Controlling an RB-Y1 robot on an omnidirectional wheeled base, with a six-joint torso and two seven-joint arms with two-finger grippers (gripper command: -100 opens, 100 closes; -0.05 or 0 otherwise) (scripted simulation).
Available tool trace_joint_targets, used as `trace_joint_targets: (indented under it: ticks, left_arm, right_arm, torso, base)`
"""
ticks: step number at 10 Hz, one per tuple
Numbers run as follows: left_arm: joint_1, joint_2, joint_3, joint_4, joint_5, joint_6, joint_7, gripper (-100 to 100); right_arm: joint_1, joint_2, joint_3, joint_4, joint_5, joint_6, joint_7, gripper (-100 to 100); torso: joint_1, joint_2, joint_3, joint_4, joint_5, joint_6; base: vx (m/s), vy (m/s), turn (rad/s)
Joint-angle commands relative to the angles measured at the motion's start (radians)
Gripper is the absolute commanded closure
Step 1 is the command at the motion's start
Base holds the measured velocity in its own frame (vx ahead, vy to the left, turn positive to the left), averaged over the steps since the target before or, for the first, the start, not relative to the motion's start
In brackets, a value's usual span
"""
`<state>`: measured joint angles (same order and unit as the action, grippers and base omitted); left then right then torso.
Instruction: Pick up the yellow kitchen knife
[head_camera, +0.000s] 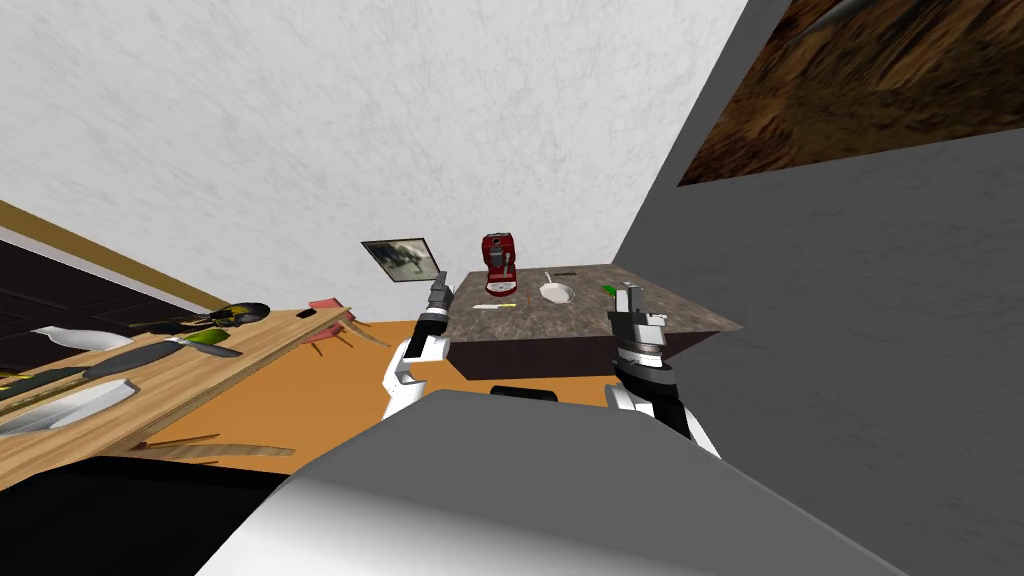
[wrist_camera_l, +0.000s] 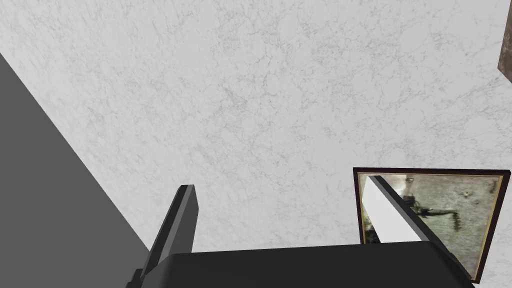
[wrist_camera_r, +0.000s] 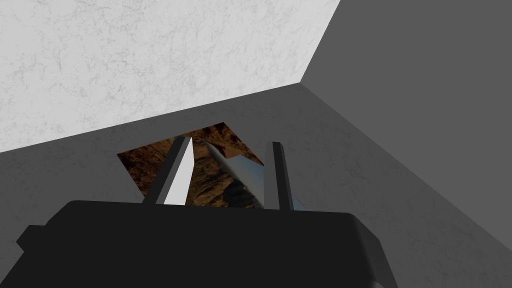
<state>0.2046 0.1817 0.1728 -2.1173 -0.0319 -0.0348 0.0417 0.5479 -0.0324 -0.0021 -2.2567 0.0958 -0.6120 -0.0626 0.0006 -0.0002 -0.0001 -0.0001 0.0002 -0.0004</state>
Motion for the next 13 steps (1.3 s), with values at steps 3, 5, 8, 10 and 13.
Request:
trace_joint_targets:
  ticks: [3, 5, 8, 10, 13]
  left_arm:
    - [-0.055, -0.001, 0.021, 0.034, -0.015, 0.107, 0.013, -100]
    - [-0.055, -0.001, 0.021, 0.034, -0.015, 0.141, 0.013, -100]
    - [-0.111, -0.005, 0.042, 0.071, -0.030, 0.233, 0.026, -100]
    - [-0.111, -0.005, 0.042, 0.071, -0.030, 0.270, 0.026, -100]
    - [-0.168, -0.011, 0.063, 0.114, -0.045, 0.362, 0.039, -100]
  right_arm:
    - [0.000, 0.000, 0.000, 0.000, 0.000, 0.000, 0.000, 0]
    - [0.000, 0.000, 0.000, 0.000, 0.000, 0.000, 0.000, 0]
    - [0.000, 0.000, 0.000, 0.000, 0.000, 0.000, 0.000, 0]
    - [0.000, 0.000, 0.000, 0.000, 0.000, 0.000, 0.000, 0]
    - [0.000, 0.000, 0.000, 0.000, 0.000, 0.000, 0.000, 0]
  torso:
    - [0.000, 0.000, 0.000, 0.000, 0.000, 0.000]
    - [0.000, 0.000, 0.000, 0.000, 0.000, 0.000]
    - [0.000, 0.000, 0.000, 0.000, 0.000, 0.000]
    - [0.000, 0.000, 0.000, 0.000, 0.000, 0.000]
    - [0.000, 0.000, 0.000, 0.000, 0.000, 0.000]
  base:
    - [-0.002, 0.012, -0.098]
    - [-0.001, 0.009, -0.029]
    - [-0.003, 0.011, -0.105]
    - [-0.001, 0.006, -0.033]
    - [-0.003, 0.009, -0.110]
